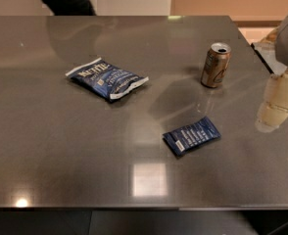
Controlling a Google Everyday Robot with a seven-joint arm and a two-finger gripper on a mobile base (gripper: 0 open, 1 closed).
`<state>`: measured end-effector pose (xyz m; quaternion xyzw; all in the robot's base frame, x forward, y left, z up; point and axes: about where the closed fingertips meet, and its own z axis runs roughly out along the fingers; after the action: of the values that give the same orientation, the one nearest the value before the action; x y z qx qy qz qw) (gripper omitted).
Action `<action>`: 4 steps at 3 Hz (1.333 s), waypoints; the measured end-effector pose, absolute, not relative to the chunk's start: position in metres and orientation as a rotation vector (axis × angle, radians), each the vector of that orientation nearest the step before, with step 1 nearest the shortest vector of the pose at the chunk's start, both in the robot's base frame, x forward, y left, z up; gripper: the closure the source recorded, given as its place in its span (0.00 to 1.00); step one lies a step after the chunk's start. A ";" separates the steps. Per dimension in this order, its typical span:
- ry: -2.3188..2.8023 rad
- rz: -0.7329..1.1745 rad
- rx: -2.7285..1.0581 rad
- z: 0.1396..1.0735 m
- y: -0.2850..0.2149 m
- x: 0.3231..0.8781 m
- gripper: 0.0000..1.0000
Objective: Move orange can near rxbar blueberry
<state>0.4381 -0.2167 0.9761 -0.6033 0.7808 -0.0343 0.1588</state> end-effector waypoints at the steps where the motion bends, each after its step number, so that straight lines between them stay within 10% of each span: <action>1: 2.232 -0.098 -1.725 0.976 -0.217 0.438 0.00; 4: 2.221 -0.023 -1.517 0.974 -0.239 0.505 0.00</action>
Offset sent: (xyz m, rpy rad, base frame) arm 0.0298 -0.0154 0.0037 0.1094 -0.0312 -0.0690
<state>0.5050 -0.2389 0.9740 -0.5498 0.8047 -0.0084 0.2239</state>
